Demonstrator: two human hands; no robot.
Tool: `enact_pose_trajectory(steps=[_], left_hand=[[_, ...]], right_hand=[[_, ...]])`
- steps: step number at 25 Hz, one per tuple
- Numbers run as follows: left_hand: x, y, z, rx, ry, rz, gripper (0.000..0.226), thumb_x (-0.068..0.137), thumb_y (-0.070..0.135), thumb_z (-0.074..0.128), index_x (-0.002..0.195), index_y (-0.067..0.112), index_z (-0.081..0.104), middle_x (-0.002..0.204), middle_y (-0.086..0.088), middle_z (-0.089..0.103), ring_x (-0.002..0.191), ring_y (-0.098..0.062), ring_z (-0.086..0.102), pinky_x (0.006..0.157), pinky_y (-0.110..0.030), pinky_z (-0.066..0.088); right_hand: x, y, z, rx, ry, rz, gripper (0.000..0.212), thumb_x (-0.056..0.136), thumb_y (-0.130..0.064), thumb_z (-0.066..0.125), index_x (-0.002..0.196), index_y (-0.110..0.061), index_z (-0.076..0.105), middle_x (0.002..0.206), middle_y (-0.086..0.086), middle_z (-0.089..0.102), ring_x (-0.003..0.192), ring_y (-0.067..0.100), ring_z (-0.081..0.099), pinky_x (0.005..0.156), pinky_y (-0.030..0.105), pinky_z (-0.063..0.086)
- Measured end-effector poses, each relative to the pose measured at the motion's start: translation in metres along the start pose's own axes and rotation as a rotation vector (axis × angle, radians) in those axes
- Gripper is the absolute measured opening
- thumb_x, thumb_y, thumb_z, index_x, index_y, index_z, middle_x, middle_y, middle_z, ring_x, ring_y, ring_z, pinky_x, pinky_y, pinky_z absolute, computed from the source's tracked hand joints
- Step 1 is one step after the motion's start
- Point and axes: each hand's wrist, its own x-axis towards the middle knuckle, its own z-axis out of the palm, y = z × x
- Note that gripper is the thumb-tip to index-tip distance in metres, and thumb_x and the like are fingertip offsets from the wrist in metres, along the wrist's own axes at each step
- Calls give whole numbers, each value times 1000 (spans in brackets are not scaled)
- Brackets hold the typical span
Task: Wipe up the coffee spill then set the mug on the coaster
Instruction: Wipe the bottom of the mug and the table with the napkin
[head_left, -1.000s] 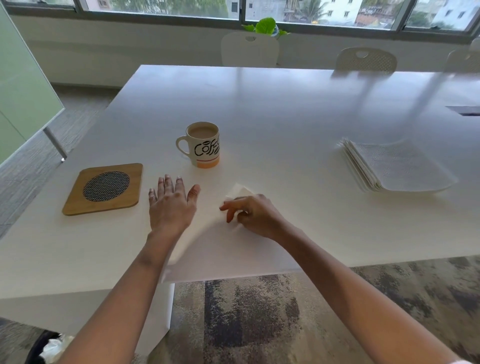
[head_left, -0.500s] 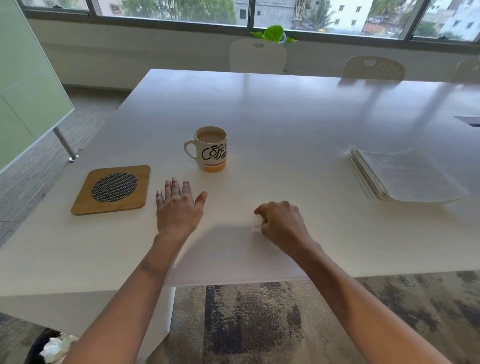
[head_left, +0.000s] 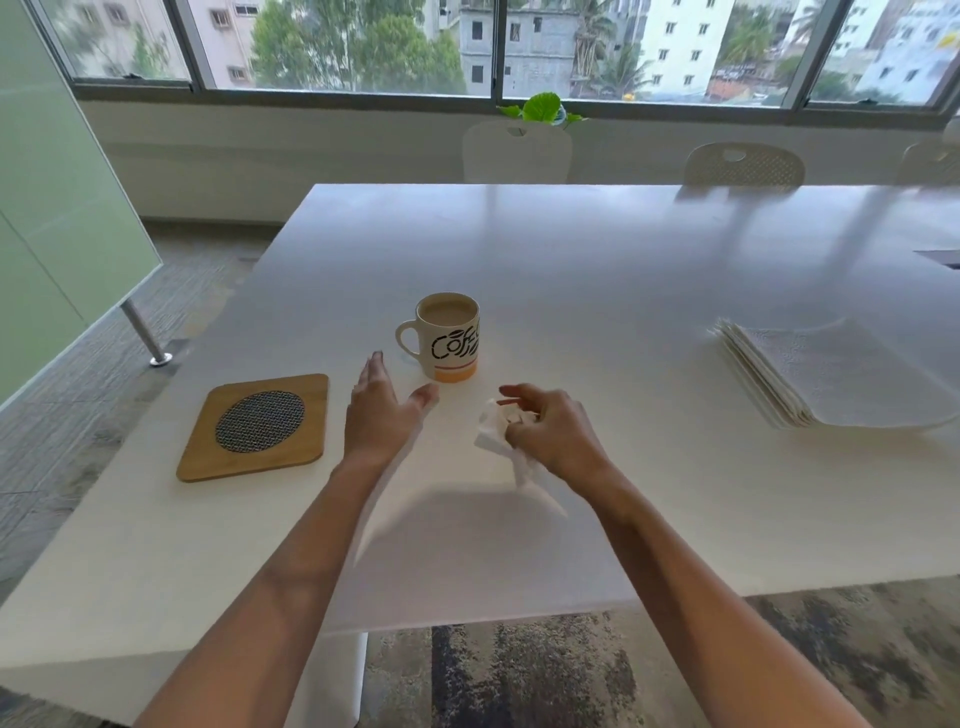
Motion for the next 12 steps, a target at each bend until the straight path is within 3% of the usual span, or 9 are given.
enact_pose_trajectory(steps=[5,8,12], left_hand=[[54,12,-13,-252,-112,32,95,75,32,84,150,10,31,154,-13,41,138,-28,44,110,-40,39],[77,14,-17,-285,-188,22,83,70,32,87,139,13,46,142,-12,55,126,-27,55,103,-39,46],[95,9,-13,-259,-290,7,62,62,38,91,109,15,59,112,-6,71,106,-20,67,92,-39,53]], right_hand=[[34,9,-14,36,81,56,46,73,-6,62,116,-21,72,105,3,73,86,16,64,70,21,46],[53,15,-25,105,96,88,42,73,-4,62,110,-19,74,99,4,73,88,19,65,72,23,48],[79,20,-39,203,104,105,37,73,0,62,102,-16,76,94,5,74,90,21,67,79,31,52]])
